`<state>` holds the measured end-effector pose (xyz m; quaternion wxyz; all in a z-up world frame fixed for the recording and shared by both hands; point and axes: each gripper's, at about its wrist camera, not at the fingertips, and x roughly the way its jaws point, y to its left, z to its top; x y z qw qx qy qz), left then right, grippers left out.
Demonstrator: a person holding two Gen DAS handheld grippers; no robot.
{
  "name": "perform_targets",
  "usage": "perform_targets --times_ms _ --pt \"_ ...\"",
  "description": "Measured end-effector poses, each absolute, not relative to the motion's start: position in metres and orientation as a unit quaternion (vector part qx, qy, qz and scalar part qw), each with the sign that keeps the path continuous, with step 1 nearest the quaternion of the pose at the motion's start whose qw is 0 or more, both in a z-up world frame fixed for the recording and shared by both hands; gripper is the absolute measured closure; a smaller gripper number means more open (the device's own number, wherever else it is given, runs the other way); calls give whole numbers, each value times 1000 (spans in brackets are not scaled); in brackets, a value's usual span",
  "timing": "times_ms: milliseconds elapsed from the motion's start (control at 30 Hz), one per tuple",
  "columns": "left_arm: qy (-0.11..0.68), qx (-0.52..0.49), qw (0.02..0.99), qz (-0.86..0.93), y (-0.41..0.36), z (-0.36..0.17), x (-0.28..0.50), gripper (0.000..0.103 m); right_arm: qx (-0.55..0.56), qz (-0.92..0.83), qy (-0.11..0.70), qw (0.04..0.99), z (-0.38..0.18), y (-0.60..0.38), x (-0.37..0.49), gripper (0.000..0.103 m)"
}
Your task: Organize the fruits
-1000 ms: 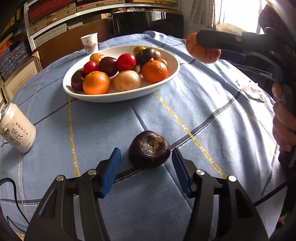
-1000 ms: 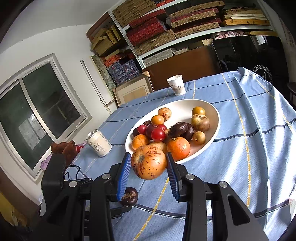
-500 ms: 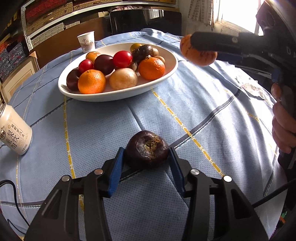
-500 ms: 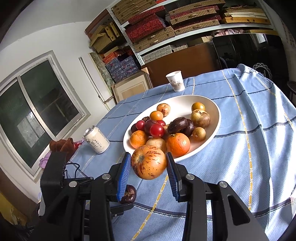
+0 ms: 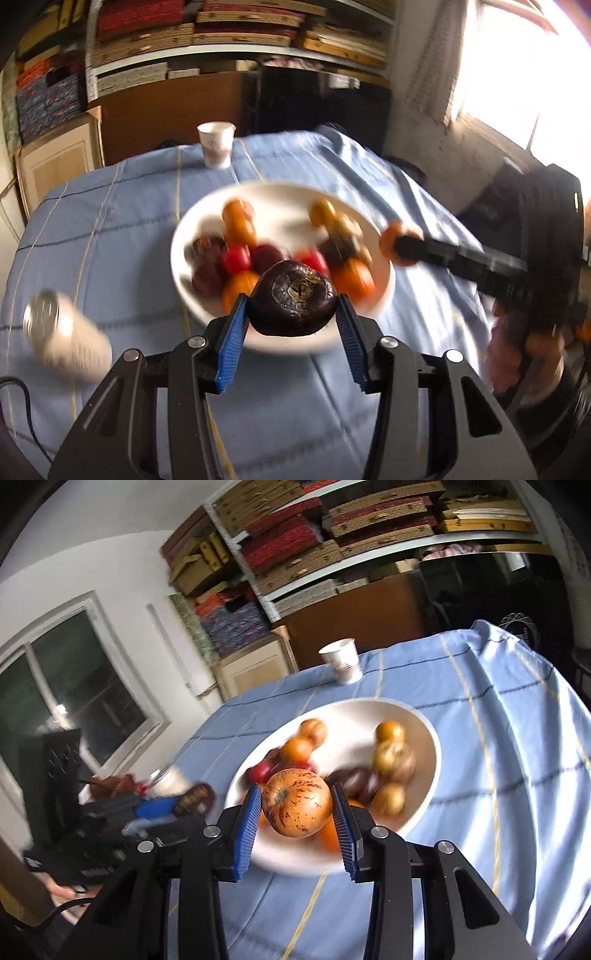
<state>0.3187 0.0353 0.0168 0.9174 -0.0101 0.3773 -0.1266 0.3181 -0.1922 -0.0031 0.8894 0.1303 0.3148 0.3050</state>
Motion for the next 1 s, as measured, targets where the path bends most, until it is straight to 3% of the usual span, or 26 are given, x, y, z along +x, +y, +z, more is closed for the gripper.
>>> perform_targets --times_ms 300,367,433,467,733,1000 --pt "413 -18 906 -92 28 2 417 55 98 293 333 891 -22 -168 380 63" --pt "412 -15 907 -83 27 0 420 31 89 293 328 894 -21 -167 380 59" --pt "400 -13 915 -59 31 3 419 18 88 287 320 898 -14 -172 375 35" --pt "394 -21 917 -57 35 6 414 10 91 284 317 900 -10 -175 372 29" --pt "335 -18 942 -11 50 45 326 6 75 263 286 918 35 -192 308 5" --pt "277 7 961 16 44 73 203 5 14 222 285 932 47 -198 205 4"
